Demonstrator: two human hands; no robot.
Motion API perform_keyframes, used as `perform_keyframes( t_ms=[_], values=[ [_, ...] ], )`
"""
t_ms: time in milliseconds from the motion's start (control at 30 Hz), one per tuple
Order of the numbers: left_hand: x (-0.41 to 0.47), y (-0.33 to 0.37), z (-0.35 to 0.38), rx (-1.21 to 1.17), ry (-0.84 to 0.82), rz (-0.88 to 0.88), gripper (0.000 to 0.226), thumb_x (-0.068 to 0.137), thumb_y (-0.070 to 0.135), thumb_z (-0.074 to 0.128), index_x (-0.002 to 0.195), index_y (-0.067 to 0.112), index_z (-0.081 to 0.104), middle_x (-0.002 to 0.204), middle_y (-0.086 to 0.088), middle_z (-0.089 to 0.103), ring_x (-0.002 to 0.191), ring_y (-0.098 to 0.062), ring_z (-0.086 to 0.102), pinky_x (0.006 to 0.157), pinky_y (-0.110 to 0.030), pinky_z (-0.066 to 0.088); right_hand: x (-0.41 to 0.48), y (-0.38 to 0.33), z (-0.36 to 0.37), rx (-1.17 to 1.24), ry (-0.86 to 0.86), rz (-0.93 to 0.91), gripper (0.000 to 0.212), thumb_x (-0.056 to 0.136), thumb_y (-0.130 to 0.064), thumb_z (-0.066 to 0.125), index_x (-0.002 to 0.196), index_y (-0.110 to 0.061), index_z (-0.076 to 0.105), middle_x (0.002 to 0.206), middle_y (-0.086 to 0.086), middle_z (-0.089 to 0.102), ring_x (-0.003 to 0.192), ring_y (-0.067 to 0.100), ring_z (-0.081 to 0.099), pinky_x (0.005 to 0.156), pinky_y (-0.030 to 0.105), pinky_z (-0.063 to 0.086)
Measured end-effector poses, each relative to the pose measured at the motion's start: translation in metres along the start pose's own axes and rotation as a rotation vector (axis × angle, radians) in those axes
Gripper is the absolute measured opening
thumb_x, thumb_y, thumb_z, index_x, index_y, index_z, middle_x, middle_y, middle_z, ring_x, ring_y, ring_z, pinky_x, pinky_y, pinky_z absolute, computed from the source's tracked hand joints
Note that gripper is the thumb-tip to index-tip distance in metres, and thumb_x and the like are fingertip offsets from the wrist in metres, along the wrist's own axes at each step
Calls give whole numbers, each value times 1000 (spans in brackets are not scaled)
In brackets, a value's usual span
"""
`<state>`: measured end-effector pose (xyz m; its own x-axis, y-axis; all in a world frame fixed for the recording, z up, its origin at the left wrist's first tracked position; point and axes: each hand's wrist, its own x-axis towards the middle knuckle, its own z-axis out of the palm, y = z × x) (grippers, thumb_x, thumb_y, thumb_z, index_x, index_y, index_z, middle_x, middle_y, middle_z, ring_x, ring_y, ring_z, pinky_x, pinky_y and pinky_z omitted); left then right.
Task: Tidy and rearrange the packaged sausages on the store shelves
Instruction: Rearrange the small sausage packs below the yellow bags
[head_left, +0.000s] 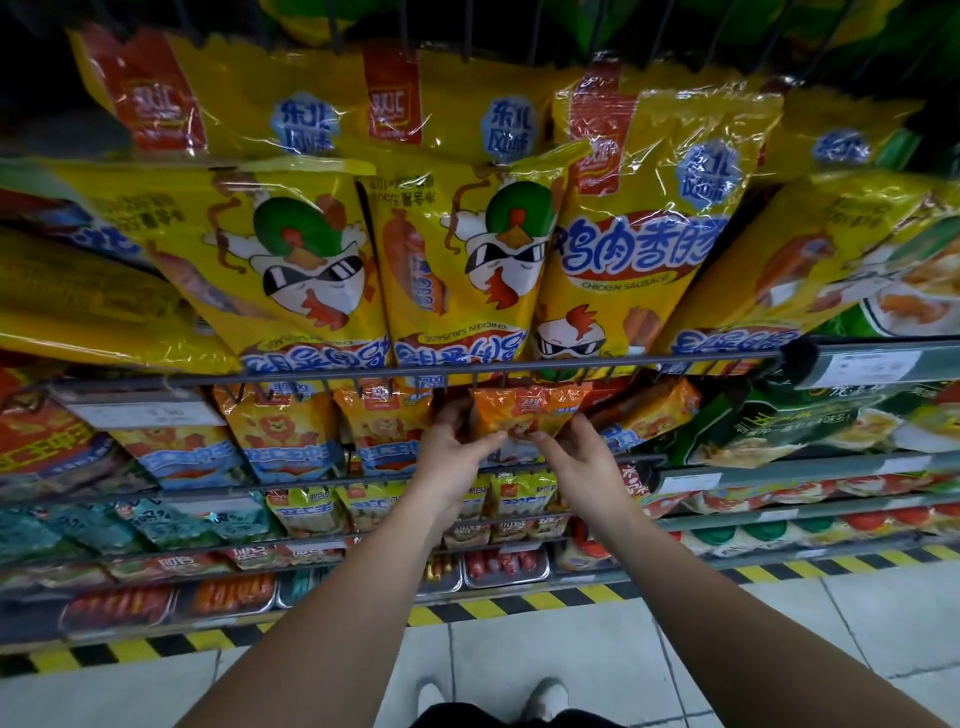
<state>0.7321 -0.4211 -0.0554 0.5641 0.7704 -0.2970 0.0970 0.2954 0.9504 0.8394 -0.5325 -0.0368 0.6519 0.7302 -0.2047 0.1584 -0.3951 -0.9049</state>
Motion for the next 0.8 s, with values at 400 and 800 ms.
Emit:
perform_keyframes(
  t_ms=[400, 800],
  values=[
    [1, -5, 10, 215, 90, -91, 47, 102, 31, 50, 146, 19, 39, 138, 2, 51, 131, -26, 46, 96, -30, 34, 10, 0, 3, -83, -83, 85, 56, 94, -45, 59, 143, -23, 41, 138, -5, 53, 128, 19, 48, 102, 37, 42],
    [-15, -9, 3, 465, 187, -74, 27, 105, 33, 40, 120, 13, 50, 81, 8, 52, 68, -7, 50, 65, -32, 37, 1, -13, 3, -157, -187, -28, 57, 96, -27, 62, 146, -17, 37, 121, -13, 46, 116, 9, 48, 95, 23, 37]
  ],
)
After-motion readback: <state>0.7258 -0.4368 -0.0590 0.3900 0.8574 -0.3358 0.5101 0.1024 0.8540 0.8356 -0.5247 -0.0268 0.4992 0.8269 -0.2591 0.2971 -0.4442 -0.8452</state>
